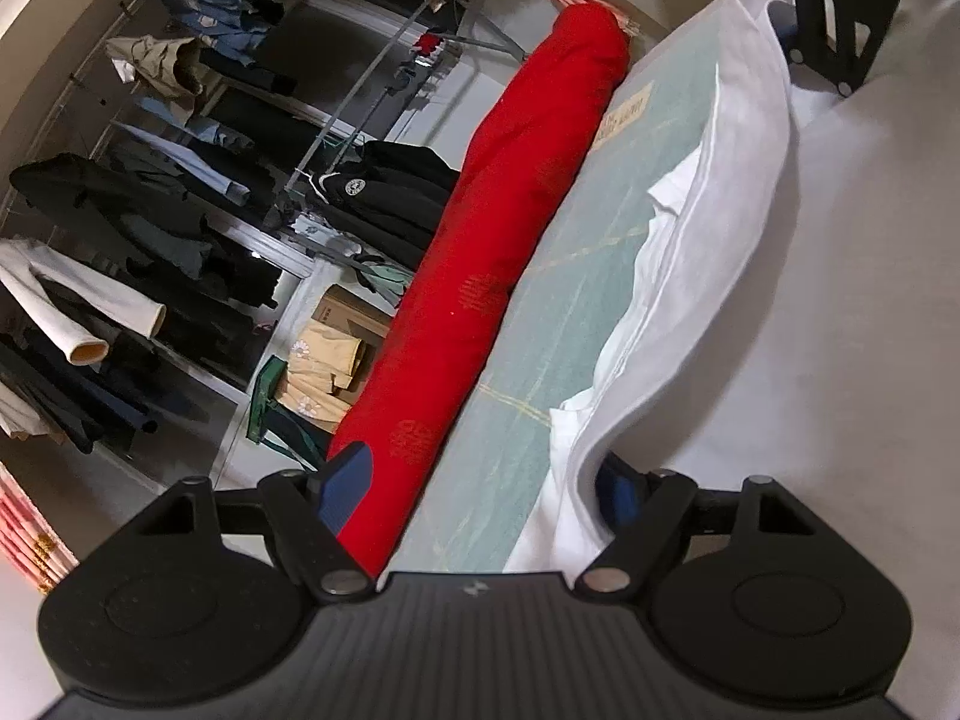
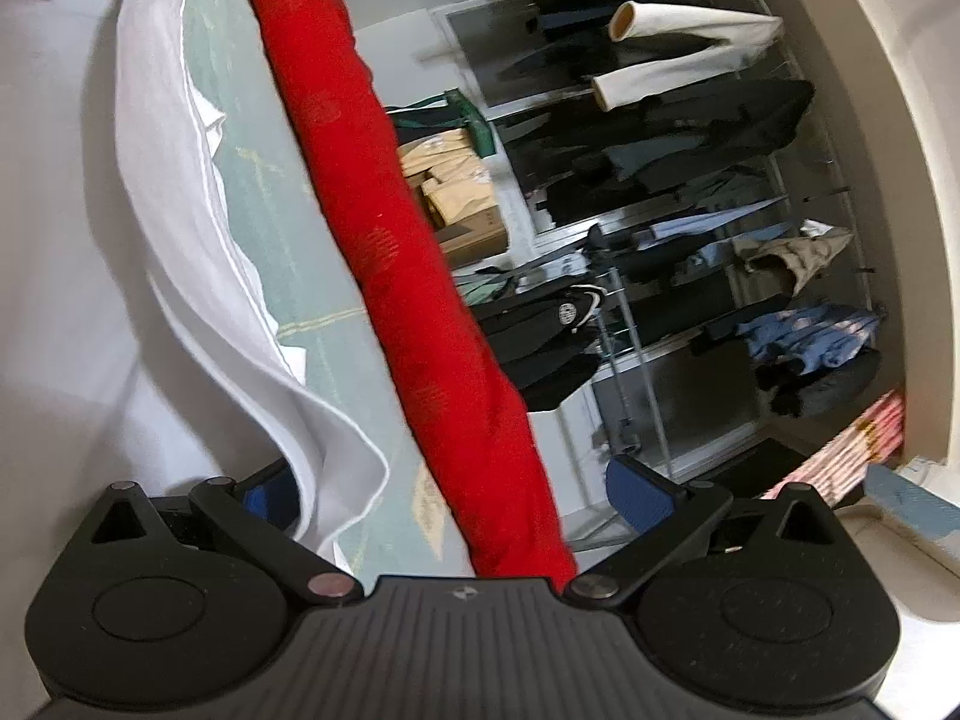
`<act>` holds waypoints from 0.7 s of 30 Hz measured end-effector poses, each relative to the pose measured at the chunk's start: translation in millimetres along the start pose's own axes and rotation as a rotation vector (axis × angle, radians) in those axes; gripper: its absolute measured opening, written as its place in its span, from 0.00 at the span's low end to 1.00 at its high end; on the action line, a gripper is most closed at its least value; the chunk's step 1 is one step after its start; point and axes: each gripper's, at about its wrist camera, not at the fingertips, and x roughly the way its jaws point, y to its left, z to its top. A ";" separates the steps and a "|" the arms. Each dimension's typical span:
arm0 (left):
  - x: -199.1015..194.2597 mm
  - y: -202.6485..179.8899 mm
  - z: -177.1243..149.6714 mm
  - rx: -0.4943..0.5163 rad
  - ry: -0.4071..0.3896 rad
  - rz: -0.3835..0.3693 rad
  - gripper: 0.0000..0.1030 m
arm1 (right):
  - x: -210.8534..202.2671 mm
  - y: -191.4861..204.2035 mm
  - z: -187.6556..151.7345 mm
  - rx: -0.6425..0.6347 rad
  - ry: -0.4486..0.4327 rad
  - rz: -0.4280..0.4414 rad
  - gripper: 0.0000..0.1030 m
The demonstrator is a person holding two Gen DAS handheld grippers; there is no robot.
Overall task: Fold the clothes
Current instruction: 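Fold the lifted shirt half over the other half and open both tools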
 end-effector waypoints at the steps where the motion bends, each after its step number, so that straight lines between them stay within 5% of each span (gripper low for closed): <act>1: 2.8 0.0 -1.2 -0.006 0.004 -0.007 0.76 | 3.1 0.4 -0.3 0.004 0.003 0.014 1.00; 8: 21.1 15.1 -8.1 -0.098 0.055 -0.156 0.76 | 20.0 -4.6 -2.2 0.046 0.027 0.155 1.00; 12: 27.9 47.6 -12.2 -0.216 0.114 -0.334 0.76 | 30.7 -29.3 -7.9 0.123 0.071 0.347 1.00; 21: 29.6 112.8 -38.7 -0.546 0.147 -0.587 0.76 | 39.7 -91.8 -41.1 0.389 0.153 0.760 1.00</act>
